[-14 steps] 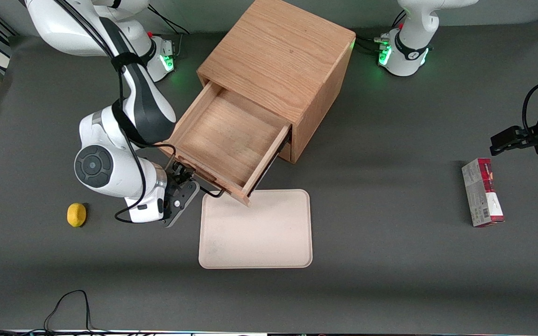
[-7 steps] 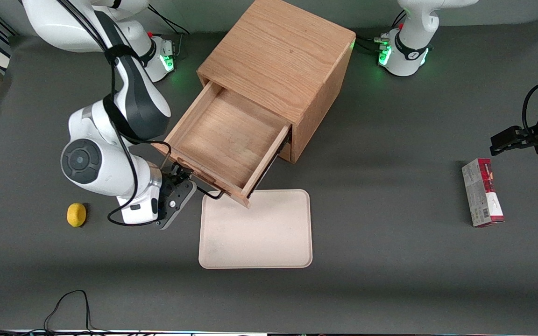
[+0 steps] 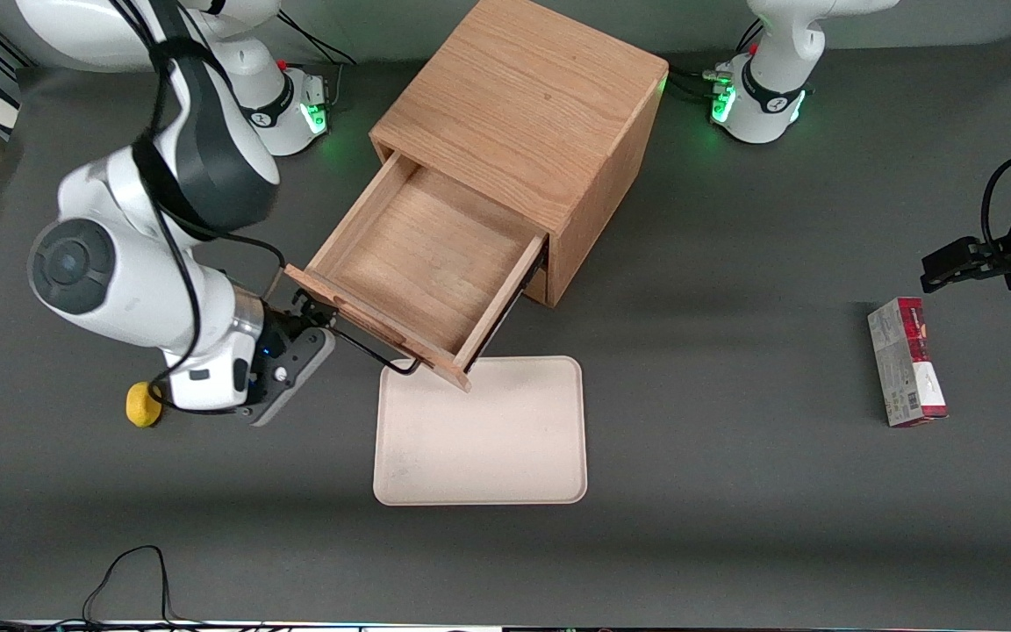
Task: Open upper drawer
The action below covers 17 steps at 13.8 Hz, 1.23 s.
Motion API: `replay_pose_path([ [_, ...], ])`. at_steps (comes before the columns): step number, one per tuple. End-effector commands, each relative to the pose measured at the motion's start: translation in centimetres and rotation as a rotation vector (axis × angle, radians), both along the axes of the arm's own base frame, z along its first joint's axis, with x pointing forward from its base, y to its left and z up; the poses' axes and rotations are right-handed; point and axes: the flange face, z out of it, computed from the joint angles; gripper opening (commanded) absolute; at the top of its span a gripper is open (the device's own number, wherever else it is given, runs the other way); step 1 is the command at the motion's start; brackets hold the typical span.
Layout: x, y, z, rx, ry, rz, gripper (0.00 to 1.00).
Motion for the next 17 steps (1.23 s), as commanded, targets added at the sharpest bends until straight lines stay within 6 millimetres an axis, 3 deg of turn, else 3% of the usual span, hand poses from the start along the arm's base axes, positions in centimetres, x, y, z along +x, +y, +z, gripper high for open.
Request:
replay_pose_path([
  [1,-1.8,-3.4,4.4,-0.022,0.019,-0.143,1.00],
  [4,-2.6,-7.5,6.3,-0.106,0.051,-0.306,1.00],
  [8,-3.2,-10.5,8.6,-0.233,-0.012,-0.530,1.00],
  [10,-3.3,-14.8,9.4,-0.226,-0.016,-0.633,1.00],
  [13,-4.2,-20.0,9.7,-0.184,-0.052,-0.714,1.00],
  [17,-6.2,-23.5,9.5,-0.141,-0.103,-0.768,1.00],
])
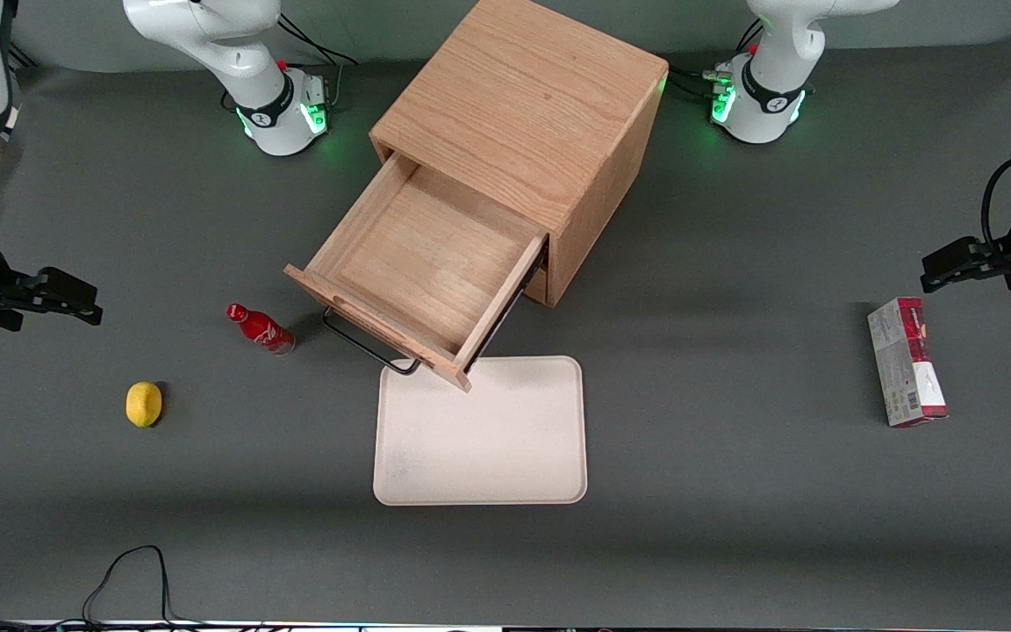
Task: Open upper drawer
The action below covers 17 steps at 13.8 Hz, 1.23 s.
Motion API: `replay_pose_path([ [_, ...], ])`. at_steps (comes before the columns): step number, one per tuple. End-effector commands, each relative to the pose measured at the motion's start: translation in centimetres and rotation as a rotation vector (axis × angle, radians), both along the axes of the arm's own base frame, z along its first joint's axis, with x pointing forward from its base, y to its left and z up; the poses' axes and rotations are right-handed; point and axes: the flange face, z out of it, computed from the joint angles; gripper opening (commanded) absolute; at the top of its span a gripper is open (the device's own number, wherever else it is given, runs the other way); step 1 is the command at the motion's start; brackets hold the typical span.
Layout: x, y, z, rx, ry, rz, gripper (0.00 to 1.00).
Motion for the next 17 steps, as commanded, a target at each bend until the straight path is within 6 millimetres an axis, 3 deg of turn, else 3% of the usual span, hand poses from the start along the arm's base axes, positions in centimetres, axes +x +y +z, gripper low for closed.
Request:
replay_pose_path([
  [1,-2.5,-0.8,0.0,0.001,-0.023,-0.040,1.00],
  [4,-3.3,-1.3,-0.3,0.001,-0.014,-0.050,1.00],
  [17,-2.9,-2.0,0.1,-0.005,-0.011,-0.062,1.00],
])
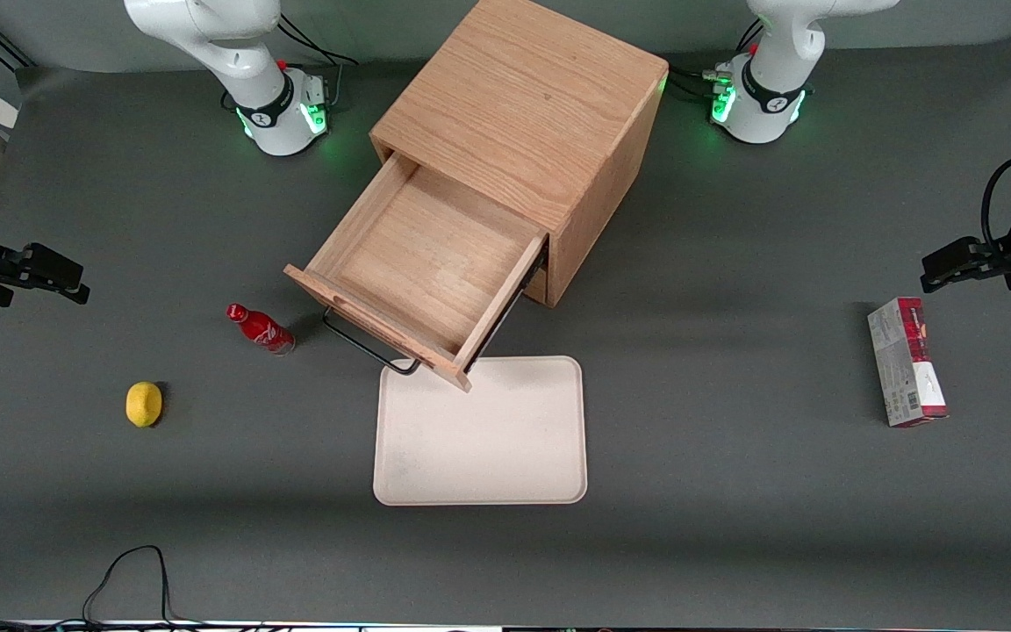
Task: Open upper drawer
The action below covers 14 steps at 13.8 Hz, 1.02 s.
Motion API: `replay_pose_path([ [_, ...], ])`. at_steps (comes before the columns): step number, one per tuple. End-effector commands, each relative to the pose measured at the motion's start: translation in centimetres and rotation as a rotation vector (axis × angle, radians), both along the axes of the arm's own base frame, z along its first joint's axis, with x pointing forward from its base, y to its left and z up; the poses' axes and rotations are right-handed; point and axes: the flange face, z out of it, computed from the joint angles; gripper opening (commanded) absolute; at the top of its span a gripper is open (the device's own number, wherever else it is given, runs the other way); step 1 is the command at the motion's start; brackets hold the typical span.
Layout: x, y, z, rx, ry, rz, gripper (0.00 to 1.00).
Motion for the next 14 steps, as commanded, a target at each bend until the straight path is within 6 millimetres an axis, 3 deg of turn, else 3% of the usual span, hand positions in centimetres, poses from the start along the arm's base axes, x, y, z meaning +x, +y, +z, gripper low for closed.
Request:
replay_pose_path([
  [1,-0.3,-0.1,0.3,-0.010,-0.008,-0.025,1.00],
  [14,-1.5,0.1,-0.4,0.045,0.090,-0.036,1.00],
])
